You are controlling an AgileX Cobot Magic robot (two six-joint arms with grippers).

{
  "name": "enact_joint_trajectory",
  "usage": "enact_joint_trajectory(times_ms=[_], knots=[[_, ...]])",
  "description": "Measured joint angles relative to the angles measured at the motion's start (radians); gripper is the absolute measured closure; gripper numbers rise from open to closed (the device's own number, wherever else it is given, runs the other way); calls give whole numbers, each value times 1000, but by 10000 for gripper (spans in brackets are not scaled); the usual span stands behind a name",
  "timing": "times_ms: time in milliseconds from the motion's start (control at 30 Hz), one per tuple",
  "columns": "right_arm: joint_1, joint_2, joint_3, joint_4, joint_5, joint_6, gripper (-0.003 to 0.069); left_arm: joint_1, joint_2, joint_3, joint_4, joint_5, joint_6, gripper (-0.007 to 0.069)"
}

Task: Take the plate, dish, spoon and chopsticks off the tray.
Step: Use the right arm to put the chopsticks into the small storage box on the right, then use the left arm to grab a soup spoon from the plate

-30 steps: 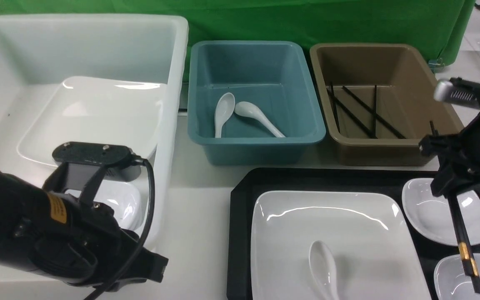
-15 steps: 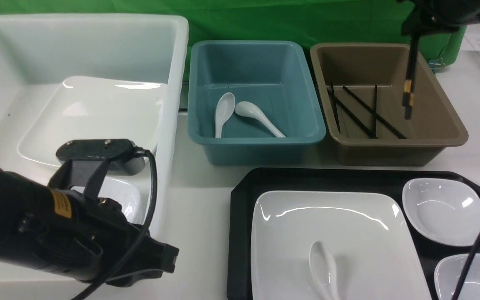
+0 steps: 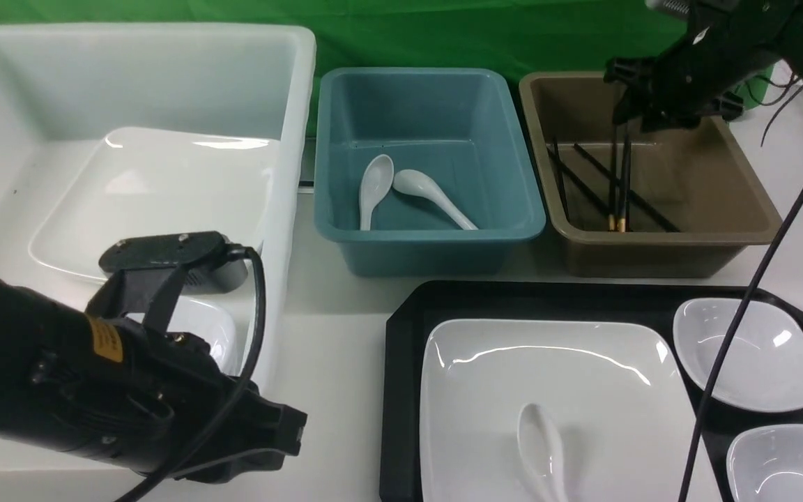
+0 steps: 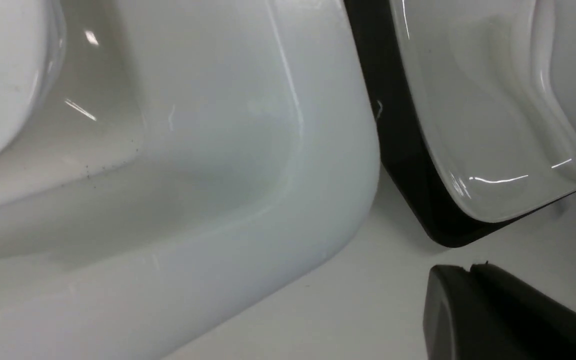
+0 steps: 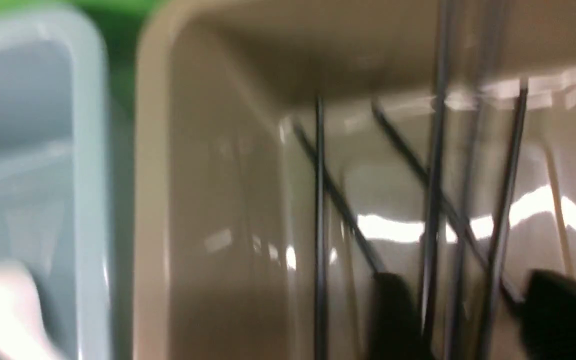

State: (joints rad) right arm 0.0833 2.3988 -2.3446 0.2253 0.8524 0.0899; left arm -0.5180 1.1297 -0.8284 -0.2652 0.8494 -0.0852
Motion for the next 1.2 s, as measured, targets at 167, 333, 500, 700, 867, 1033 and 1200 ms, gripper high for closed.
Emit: enact_joint_trajectory(times_ms=[167, 333, 500, 700, 867, 1033, 1200], knots=[[0, -74, -24, -3, 265, -90, 333, -8, 38, -112, 5, 70, 24, 616], [0, -249, 40, -12, 279, -106, 599, -145, 144, -263, 104, 98, -42, 616], [36, -585, 357, -113, 279, -106, 566, -328, 363, -397, 211, 143, -220, 616], [49, -959, 828, -171, 270, -106, 440, -425, 641, -577, 195, 114, -306, 569], [49, -1099, 988, -201, 259, -108, 402, -441, 781, -675, 193, 129, -352, 455], [49, -1172, 1066, -211, 258, -134, 396, -442, 876, -734, 190, 127, -397, 313], [49, -1224, 1080, -225, 250, -140, 396, -442, 933, -753, 145, 93, -415, 196]])
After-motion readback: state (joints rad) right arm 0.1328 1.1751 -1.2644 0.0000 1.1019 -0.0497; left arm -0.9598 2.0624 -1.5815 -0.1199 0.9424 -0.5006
